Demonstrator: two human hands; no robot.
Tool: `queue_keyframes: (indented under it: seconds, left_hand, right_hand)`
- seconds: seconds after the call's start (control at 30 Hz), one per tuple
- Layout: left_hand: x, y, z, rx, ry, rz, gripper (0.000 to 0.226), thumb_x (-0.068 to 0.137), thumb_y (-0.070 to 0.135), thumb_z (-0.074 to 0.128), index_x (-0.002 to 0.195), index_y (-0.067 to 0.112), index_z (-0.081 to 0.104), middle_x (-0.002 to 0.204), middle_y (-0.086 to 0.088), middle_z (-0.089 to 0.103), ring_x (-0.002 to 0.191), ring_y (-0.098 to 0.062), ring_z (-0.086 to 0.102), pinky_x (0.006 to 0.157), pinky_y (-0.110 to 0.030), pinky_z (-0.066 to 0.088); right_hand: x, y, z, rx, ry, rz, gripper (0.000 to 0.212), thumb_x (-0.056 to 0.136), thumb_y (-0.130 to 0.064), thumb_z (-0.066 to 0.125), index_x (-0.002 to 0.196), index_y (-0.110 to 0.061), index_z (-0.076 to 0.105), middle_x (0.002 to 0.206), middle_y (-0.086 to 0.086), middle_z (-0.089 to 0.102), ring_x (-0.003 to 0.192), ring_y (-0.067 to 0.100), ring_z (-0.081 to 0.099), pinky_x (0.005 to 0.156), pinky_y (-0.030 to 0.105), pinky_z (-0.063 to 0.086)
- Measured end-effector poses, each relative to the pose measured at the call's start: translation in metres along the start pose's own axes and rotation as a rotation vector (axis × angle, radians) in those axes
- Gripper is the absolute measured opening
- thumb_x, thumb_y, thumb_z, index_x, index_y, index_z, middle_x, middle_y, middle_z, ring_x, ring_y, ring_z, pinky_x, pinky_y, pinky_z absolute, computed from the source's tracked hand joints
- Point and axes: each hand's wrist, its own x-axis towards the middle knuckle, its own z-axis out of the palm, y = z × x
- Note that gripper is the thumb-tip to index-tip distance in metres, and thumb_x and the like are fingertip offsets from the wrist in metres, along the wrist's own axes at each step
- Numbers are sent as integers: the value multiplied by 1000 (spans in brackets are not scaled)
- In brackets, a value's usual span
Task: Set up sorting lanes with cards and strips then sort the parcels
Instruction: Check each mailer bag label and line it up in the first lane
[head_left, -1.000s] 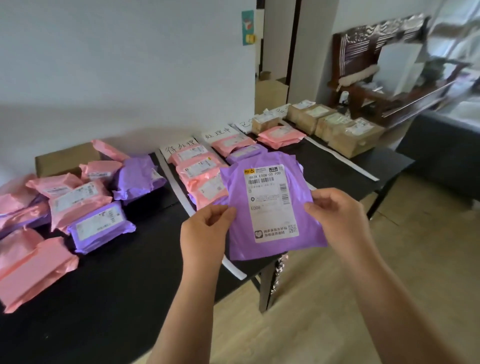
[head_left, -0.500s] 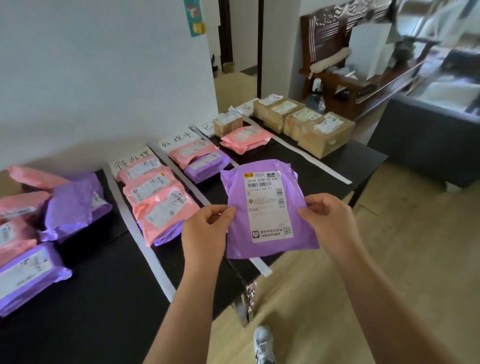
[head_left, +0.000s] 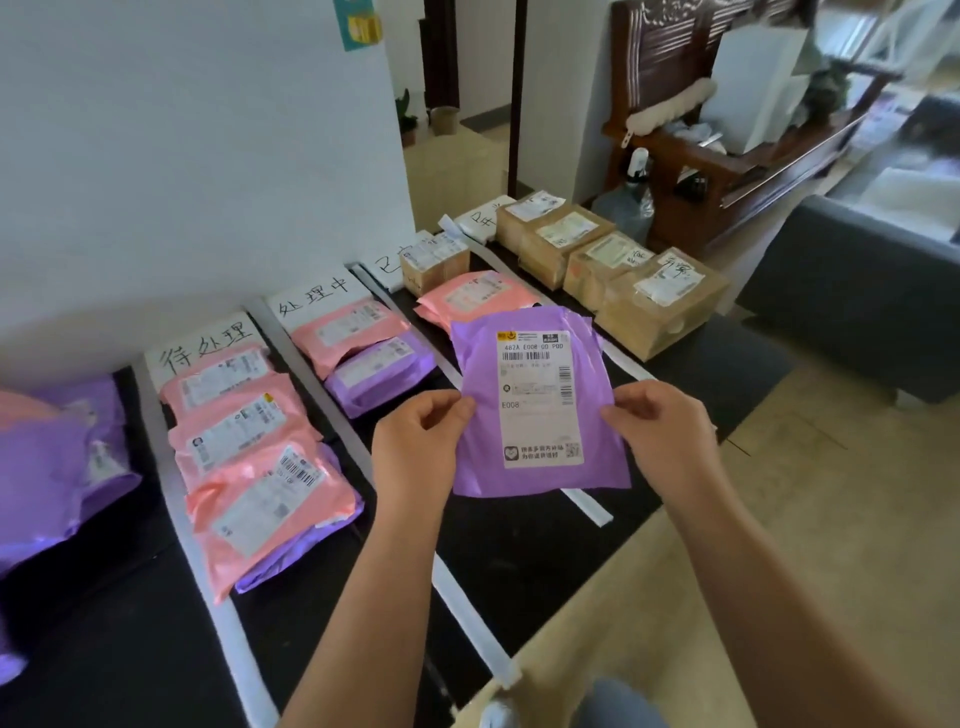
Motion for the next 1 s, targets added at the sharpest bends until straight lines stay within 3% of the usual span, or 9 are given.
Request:
queue_keyframes:
  seconds: [0.17,0.3,0.4,0.47,0.6,0.7,0.8,0.9,1.0]
  left_hand:
    - [42,-7,17,-19,85,-49,9,91,25,70,99,27,75,89,25,66,87,2,61,77,-19,47]
    - [70,-4,26,49,152,-49,14,91,20,69,104,23,75,87,30,62,88,7,60,71,-6,41]
    - [87,3,33,113,199,-41,14,92,16,68,101,23,75,87,29,63,90,6,60,68,1,42]
    - [95,7,38,206,231,-9,15,94,16,65,99,24,75,86,25,65,85,8,60,66,0,42]
    - [106,12,41,428,289,120,16,94,15,63,100,20,76,95,11,69,84,-4,57,71,-9,39]
    - [112,8,36,519,274,196,15,94,12,64,99,16,77,97,6,71,85,4,46,75,-4,35]
    - [116,3,31,501,287,163,14,94,12,64,99,16,76,96,9,68,87,5,44,77,-4,35]
    - [118,-5,27,471,452,126,11,92,13,67,99,16,75,95,11,66,93,-10,56,81,-15,39]
    - [118,-24,25,366,633,-78,27,93,19,66,121,19,67,116,4,65,106,-17,57,91,-32,46]
  right_hand:
    - [57,-11,18,-51,-74,-32,20,88,-21,72,85,-37,59,89,-14,64,82,3,61,61,19,41]
    - [104,-23,31,-94,-168,-117,18,89,-19,71,102,-29,65,92,-14,63,86,5,63,65,20,44]
    - [140,-39,37,-191,-147,-248,38,90,-21,70,126,-28,58,104,-13,60,98,9,62,85,35,53]
    - [161,-51,43,-266,-139,-378,41,93,-24,67,131,-31,55,121,-10,61,114,13,58,101,48,47]
    - [189,-66,64,-396,-221,-600,46,95,-29,65,140,-24,53,138,0,59,129,22,52,110,47,36]
    - [196,-67,80,-461,-277,-656,41,94,-30,65,134,-25,57,130,-1,63,122,22,54,106,43,34]
    - [197,-67,91,-434,-367,-643,20,95,-29,62,114,-24,65,108,-5,68,104,18,61,101,48,44]
    - [194,-66,102,-352,-437,-614,1,95,-25,63,95,-24,64,90,-11,65,92,17,63,96,49,48]
    - [194,-61,115,-218,-511,-530,13,95,-20,65,84,-27,60,81,-18,59,86,12,64,87,36,51]
